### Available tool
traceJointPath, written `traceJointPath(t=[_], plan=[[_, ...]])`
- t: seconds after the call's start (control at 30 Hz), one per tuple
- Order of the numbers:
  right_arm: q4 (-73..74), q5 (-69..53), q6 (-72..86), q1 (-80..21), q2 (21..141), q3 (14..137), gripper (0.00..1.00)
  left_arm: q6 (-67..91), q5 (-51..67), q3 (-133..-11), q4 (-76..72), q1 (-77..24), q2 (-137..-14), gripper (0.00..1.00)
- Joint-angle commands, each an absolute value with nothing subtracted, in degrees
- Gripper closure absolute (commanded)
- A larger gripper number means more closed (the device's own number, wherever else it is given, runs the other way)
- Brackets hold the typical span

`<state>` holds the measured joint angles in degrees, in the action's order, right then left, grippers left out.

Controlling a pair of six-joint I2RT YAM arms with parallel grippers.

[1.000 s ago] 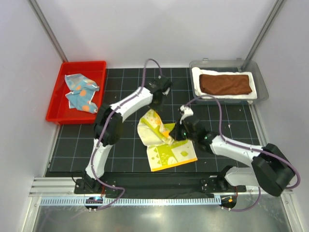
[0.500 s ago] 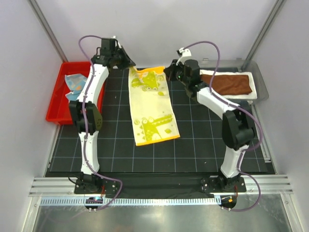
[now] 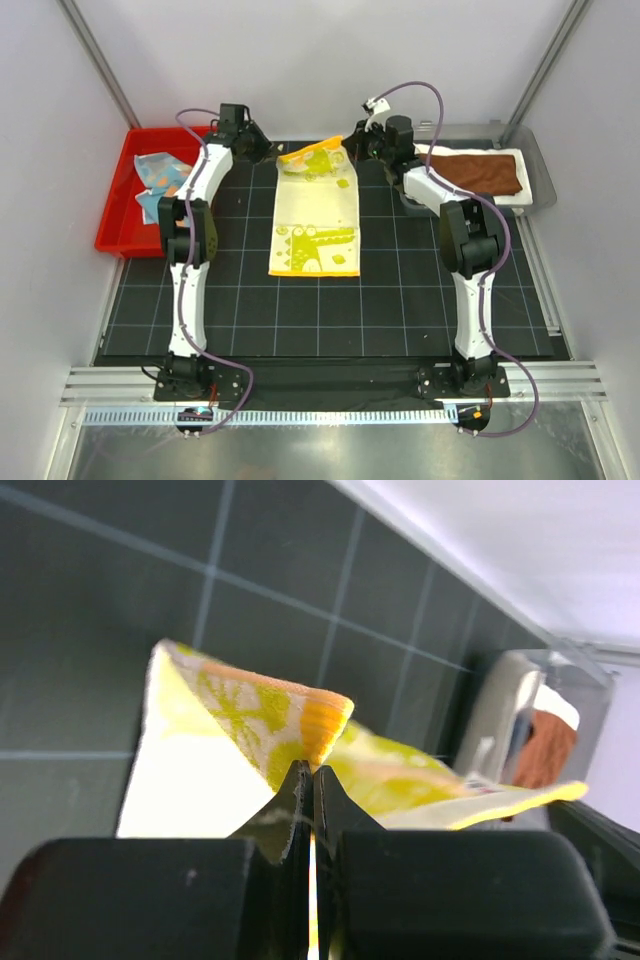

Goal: Fold and stack the towels
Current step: Fold the towel

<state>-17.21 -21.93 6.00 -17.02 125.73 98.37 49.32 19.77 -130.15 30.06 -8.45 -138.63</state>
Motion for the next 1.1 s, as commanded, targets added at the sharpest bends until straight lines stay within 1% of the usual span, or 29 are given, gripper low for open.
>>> traceJointPath(t=[0.0,0.13,0.17,0.23,0.4,0.47,0.53,0.77,1.07], plan=[[-23.9,-26.8,2.37,-15.83,122.35,96.51,0.99,50.18,17.93,-126.93,28.13,-8.09,-131.58,1.0],[-24.43,-29.96,2.2,-15.29,119.36,90.64,0.99,50.63,15.83,-118.76,26.46,-8.26,-125.61,1.0],[-24.87,-30.32,3.33,-15.29,118.66,89.4,0.99,50.28,12.17,-114.22,26.02,-8.61,-122.46,1.0],[-26.27,-31.11,4.39,-15.29,116.64,85.46,0.99,50.1,10.02,-109.89,25.84,-9.23,-119.9,1.0],[-29.97,-31.99,7.99,-15.29,111.45,76.74,0.99,53.61,9.14,-97.24,22.16,-10.63,-112.17,1.0],[-30.85,-32.25,8.35,-15.29,108.64,72.7,0.99,56.41,8.96,-93.27,19.26,-11.51,-110.14,1.0],[-30.59,-32.08,8.26,-15.38,105.75,69.28,0.99,59.05,9.49,-86.68,14.8,-12.65,-107.23,1.0],[-27.43,-30.5,7.12,-15.29,97.74,61.79,0.99,65.82,7.13,-73.4,9.41,-16.08,-99.85,1.0],[-27.16,-27.87,11.77,-15.56,90.18,50.2,0.99,66.8,1.59,-61.19,8.35,-18.98,-89.66,1.0]])
